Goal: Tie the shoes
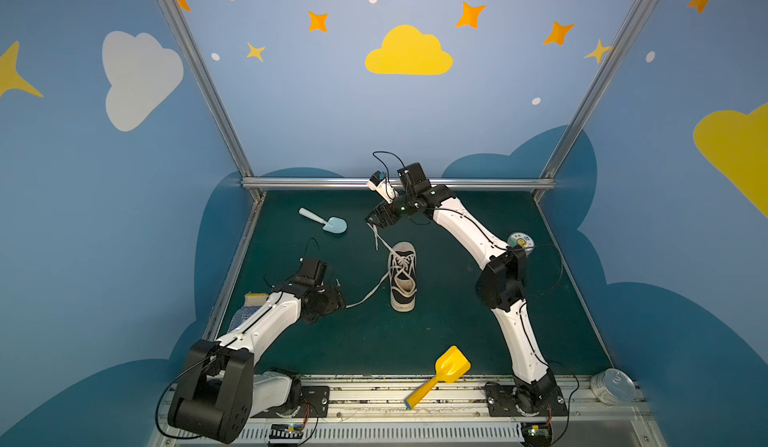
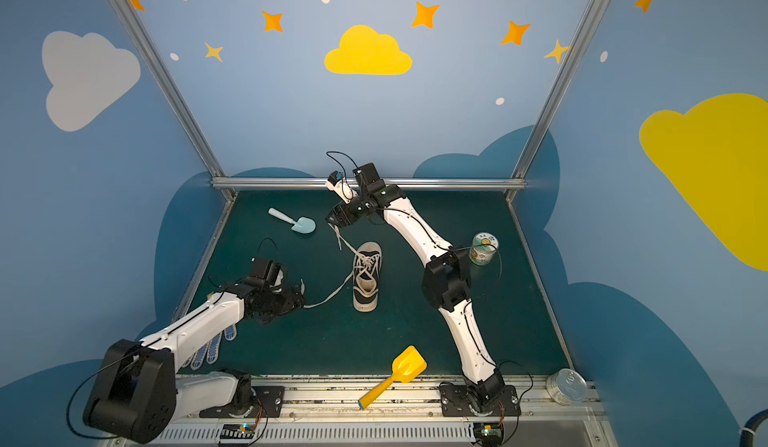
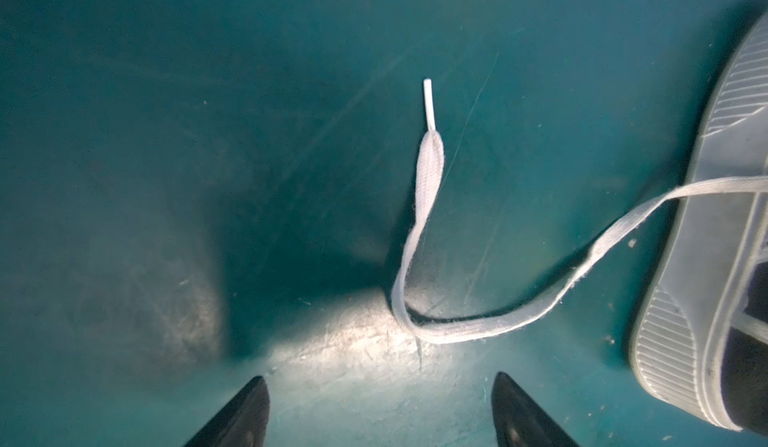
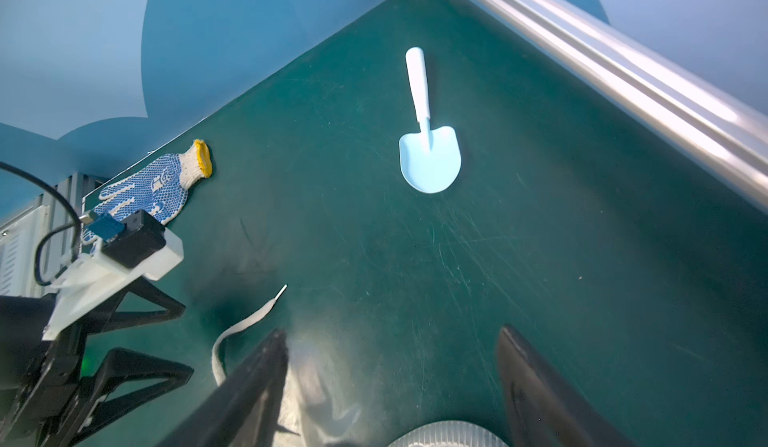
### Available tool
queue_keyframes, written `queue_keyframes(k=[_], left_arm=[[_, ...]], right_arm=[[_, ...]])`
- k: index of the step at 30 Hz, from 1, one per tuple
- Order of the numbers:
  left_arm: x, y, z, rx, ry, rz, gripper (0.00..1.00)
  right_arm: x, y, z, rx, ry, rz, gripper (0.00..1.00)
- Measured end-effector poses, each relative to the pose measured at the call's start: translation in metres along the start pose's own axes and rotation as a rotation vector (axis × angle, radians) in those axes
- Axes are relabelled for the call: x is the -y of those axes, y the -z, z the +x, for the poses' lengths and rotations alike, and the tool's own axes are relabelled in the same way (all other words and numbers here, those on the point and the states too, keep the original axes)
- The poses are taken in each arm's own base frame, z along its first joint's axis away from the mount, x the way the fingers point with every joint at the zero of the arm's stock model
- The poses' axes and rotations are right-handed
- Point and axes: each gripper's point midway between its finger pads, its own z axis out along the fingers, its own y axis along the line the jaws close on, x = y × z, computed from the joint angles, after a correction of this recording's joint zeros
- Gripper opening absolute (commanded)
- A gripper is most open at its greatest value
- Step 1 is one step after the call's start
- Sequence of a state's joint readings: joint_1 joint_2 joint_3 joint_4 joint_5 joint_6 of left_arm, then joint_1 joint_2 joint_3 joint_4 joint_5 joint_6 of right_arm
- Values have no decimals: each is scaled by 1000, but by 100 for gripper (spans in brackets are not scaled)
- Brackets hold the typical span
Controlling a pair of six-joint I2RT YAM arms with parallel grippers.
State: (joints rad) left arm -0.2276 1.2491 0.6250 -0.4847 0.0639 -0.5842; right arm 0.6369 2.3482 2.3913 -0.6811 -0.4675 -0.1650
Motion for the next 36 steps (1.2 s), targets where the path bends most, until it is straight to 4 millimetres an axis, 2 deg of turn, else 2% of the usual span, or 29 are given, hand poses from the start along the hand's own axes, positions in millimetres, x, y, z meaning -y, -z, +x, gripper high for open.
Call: queue_keyframes(k=[8,15,19,21,23,26,28,33,36], left_arm=[[-2,-5,2,-18,3,-10,83],[-1,-5,2,-21,3,-5,79],[-2,-9,3,-31,4,-11,75],[-3,-14,4,-48,3,-23,72],[-3,-18,2,-64,-6,-38,68],[0,-23,-9,-71,-27,-63,64],[4,-25,-19,-66,-45,-75,58],[13,-37,-32,-77,-92,-97,42],[19,-43,-36,-88,-117,-114,25]], right_arm=[[-5,11,-21,51,24,-2,80],[-5,12,-24,59,-20,-6,79],[3,12,-15,32,-57,21,79],[6,12,1,-7,-84,38,79],[9,16,26,-66,-124,59,79],[14,34,57,-126,-169,101,79],[18,53,67,-135,-188,131,79],[28,110,71,-95,-204,230,79],[32,139,71,-65,-202,286,79]])
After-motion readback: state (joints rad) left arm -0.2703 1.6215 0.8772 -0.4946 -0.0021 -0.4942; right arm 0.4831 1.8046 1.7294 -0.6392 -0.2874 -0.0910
